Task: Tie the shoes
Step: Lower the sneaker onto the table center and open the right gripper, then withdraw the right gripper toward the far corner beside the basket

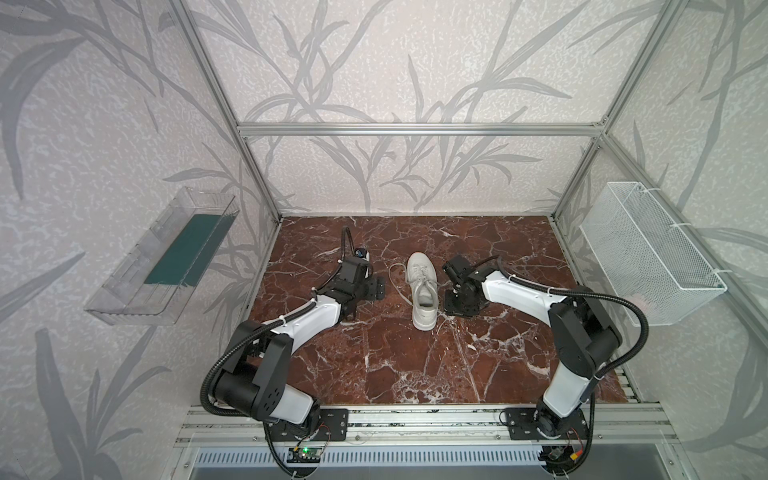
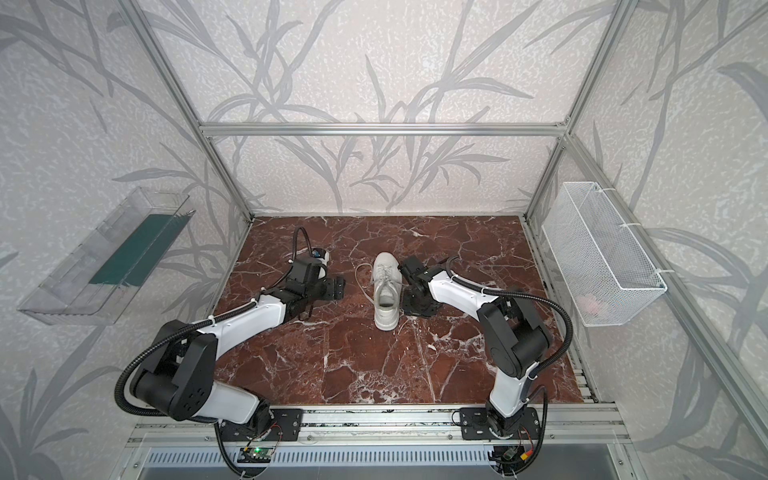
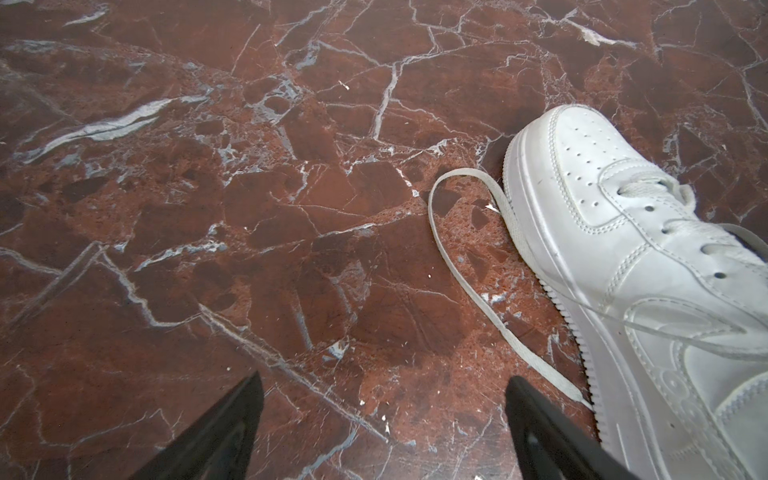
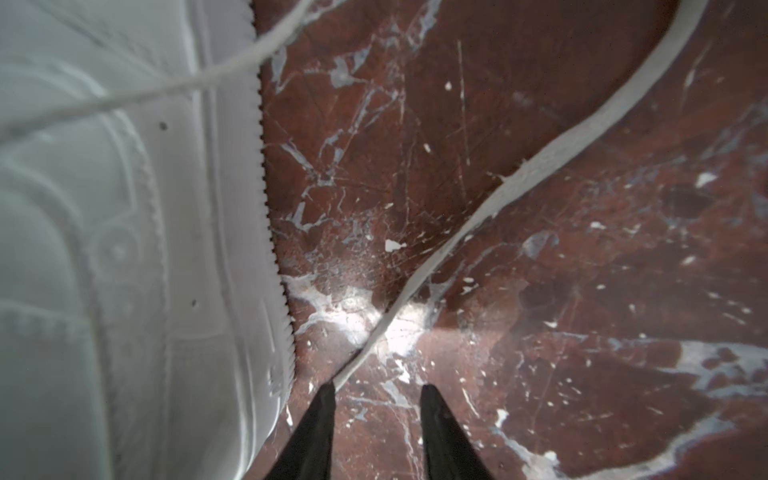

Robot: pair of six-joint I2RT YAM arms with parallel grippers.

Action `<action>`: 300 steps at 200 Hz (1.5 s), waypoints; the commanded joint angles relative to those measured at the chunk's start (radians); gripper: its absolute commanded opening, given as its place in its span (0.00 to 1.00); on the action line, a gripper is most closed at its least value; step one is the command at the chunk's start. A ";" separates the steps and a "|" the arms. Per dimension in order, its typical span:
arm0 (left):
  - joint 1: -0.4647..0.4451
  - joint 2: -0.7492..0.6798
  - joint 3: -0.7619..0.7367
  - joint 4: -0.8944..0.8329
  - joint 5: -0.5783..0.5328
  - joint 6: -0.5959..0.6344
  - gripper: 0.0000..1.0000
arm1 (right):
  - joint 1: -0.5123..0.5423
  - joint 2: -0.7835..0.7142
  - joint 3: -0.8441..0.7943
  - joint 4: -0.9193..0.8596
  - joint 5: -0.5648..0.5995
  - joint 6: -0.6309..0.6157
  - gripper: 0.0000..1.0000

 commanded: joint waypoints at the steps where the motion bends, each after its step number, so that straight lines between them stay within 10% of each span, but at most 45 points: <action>1: 0.003 0.016 0.032 -0.019 -0.008 0.001 0.93 | -0.002 0.023 0.001 0.014 -0.008 0.007 0.33; 205: 0.003 0.116 0.118 -0.067 0.042 -0.005 0.92 | -0.170 -0.128 0.192 -0.120 0.114 -0.185 0.00; 300: 0.075 0.007 0.073 -0.175 -0.004 -0.053 0.92 | -0.089 0.072 0.646 0.171 -0.156 -0.105 0.00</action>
